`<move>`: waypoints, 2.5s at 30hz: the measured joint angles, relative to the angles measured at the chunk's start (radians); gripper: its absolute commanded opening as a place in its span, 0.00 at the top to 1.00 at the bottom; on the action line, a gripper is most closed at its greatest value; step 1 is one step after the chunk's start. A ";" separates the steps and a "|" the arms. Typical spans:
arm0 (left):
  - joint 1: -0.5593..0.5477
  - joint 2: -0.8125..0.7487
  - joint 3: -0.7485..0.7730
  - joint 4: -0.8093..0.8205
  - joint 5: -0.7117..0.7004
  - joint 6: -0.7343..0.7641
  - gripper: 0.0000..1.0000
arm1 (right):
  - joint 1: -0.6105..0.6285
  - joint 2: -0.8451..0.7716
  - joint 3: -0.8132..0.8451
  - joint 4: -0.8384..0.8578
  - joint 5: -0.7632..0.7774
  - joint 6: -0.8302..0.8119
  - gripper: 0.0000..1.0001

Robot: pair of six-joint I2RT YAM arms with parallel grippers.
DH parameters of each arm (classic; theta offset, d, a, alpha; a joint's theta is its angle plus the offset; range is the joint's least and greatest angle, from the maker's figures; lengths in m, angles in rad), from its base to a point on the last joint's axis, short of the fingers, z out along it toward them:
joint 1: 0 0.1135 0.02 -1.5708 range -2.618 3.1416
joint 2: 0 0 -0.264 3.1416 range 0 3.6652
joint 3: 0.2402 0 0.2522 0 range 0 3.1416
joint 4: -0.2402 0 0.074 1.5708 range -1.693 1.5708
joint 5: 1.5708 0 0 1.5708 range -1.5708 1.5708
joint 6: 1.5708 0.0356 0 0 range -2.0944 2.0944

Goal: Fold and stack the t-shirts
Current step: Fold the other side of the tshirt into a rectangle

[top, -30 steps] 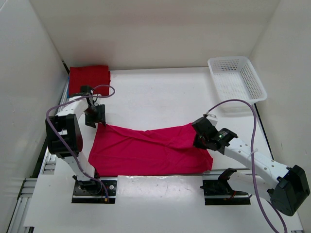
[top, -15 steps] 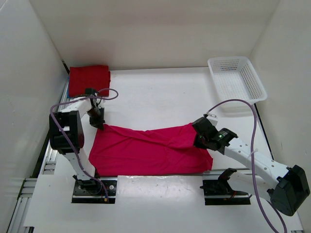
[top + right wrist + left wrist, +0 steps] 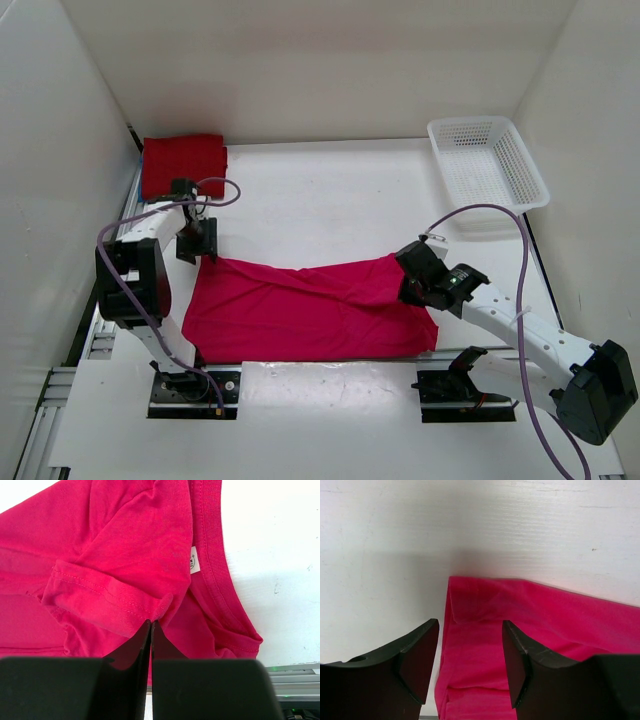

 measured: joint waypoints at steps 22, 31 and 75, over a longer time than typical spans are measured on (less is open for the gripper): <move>0.000 0.101 0.008 0.011 0.008 0.000 0.61 | 0.000 -0.018 0.000 -0.008 0.023 0.001 0.99; 0.000 0.066 0.008 0.023 -0.043 0.000 0.54 | 0.000 -0.018 0.000 -0.007 0.023 0.001 0.99; 0.043 0.042 0.153 -0.171 -0.101 0.000 0.89 | 0.000 -0.105 0.060 -0.097 0.098 -0.023 0.99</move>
